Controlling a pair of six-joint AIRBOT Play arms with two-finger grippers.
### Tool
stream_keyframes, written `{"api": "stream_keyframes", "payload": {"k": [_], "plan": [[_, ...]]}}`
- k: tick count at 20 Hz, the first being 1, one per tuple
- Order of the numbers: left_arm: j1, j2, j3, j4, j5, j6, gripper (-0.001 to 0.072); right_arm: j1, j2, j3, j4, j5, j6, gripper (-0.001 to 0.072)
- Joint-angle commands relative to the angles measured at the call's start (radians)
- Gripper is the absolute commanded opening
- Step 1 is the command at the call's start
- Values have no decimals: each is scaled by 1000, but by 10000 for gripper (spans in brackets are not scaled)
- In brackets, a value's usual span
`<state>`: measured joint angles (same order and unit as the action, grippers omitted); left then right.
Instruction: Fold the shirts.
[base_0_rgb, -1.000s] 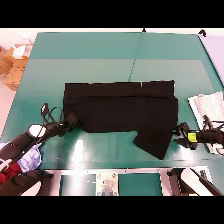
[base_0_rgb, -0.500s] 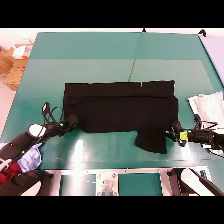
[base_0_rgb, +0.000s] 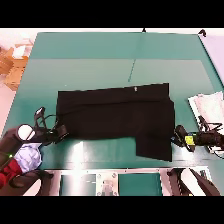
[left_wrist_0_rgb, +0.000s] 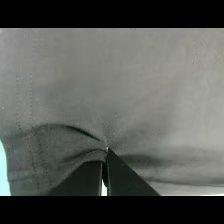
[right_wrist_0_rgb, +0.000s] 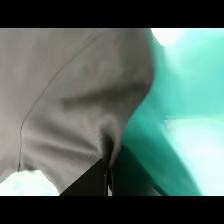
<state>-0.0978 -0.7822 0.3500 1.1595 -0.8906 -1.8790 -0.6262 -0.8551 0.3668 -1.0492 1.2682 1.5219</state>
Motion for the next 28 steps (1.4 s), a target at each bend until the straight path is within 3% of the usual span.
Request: {"api": "stream_keyframes", "payload": {"k": [1,6,10,18,23,24,25,26,28], "plan": [[14,27,24,112,-90,-44,24,1,30,36,-77,81,55,14],[14,-6,206,123,-106,9,23,51,31,255,66,114,46,14],[14,-206,415,128,-121,54,23,132,-52,395,133,3,68,14],[14,-684,835,150,-122,104,24,296,-523,715,186,-215,67,14],[14,-892,999,142,-82,144,25,333,-802,901,186,-229,67,19],[14,-898,1010,142,-60,143,27,333,-831,923,186,-229,67,105],[14,-894,1020,142,-43,143,257,328,-847,946,186,-228,66,250],[14,-893,1046,143,-48,145,681,315,-847,967,185,-227,48,324],[28,-893,1118,150,-116,154,675,274,-846,1048,184,-148,-18,374]]}}
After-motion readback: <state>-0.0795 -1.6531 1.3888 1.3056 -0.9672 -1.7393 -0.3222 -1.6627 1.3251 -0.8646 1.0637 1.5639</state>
